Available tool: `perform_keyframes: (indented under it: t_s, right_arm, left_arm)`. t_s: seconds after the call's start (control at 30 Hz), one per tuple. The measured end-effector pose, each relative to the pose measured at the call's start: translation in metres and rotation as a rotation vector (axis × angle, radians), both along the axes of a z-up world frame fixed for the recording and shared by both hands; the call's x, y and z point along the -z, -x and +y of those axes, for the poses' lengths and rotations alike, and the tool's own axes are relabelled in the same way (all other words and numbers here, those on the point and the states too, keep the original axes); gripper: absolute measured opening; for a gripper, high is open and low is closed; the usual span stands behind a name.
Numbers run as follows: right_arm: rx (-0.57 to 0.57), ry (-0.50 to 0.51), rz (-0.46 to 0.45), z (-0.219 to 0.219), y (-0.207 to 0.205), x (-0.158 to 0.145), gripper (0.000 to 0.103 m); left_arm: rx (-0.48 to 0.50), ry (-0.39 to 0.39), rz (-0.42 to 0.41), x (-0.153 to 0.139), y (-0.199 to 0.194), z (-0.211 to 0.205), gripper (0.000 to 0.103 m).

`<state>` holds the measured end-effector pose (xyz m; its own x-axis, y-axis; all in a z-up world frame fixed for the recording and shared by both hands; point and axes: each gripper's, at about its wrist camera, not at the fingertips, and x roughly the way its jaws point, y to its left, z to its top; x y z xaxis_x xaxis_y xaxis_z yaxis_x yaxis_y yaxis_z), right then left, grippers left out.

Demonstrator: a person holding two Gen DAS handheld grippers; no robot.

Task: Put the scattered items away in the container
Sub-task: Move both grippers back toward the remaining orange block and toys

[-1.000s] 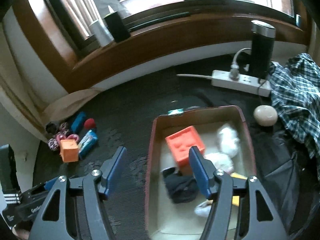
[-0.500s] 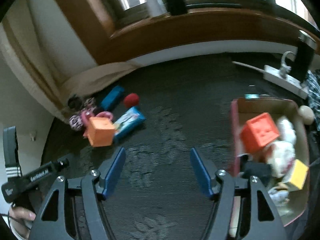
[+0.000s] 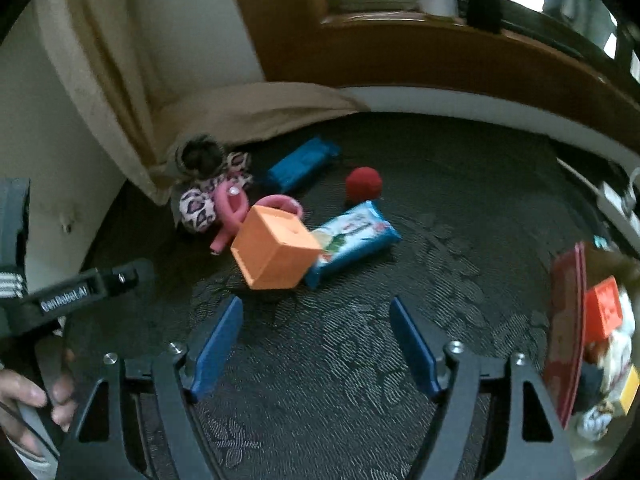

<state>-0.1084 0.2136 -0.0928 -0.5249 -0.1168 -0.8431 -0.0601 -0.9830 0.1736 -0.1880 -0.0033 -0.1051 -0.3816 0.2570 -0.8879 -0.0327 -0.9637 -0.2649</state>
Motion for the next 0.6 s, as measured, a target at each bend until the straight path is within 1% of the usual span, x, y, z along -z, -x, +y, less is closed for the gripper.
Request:
perform_keyframes:
  t_s: [0.27, 0.5, 0.6]
  right_arm:
    - [-0.091, -0.075, -0.036, -0.032, 0.025, 0.021, 0.079]
    - [-0.133, -0.120, -0.047, -0.041, 0.046, 0.035, 0.079]
    - [-0.156, -0.167, -0.048, -0.047, 0.054, 0.042, 0.079]
  left_arm:
    - [-0.013, -0.023, -0.007, 0.004, 0.020, -0.014, 0.077]
    - [-0.012, -0.034, -0.014, 0.009, 0.036, -0.016, 0.077]
    - [-0.015, -0.035, -0.024, 0.013, 0.042, -0.017, 0.077]
